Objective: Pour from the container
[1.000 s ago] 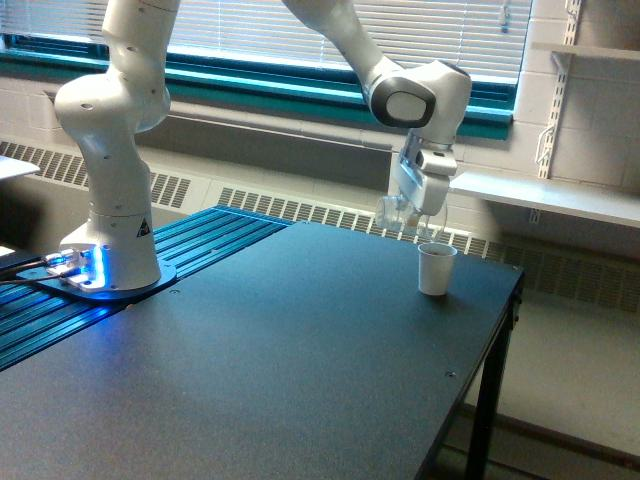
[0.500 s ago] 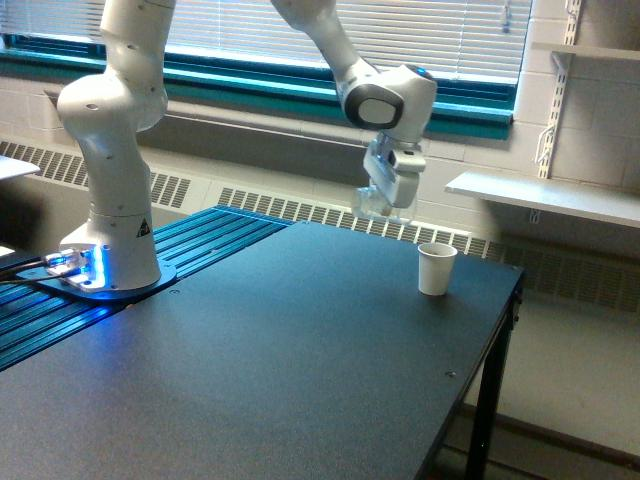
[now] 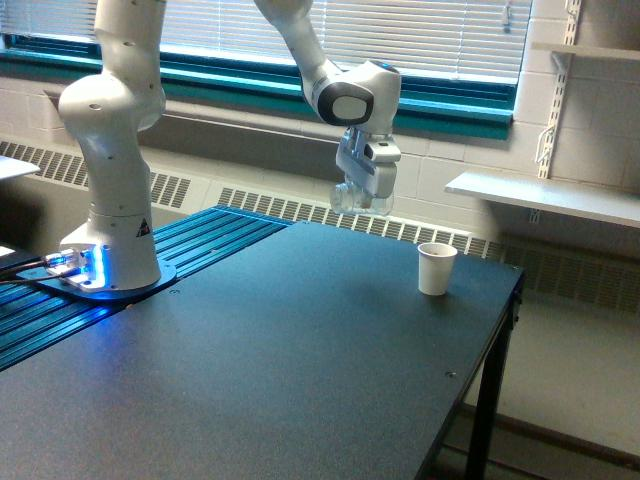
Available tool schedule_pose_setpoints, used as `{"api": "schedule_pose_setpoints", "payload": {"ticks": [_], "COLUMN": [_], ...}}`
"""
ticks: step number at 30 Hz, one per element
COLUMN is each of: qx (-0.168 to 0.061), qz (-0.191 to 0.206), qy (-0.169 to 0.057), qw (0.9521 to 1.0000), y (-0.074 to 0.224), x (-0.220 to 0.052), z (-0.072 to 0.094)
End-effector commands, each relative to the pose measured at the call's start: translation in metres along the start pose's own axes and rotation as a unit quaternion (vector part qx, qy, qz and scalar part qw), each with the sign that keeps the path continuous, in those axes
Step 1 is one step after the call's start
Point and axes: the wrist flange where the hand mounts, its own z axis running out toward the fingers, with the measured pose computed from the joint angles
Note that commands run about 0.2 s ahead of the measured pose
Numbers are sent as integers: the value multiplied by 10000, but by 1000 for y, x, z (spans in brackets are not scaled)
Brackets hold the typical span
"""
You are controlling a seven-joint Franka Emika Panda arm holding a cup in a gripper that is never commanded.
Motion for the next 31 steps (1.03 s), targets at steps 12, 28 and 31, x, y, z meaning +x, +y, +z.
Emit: {"api": "schedule_pose_setpoints", "payload": {"ticks": [12, 28, 31], "qx": [360, 480, 491], "qz": [886, 1024, 1018], "qy": [857, 1148, 1144], "qw": [9917, 9869, 9870], "y": [47, 49, 49], "x": [60, 75, 75], "z": [-42, -63, -64]}}
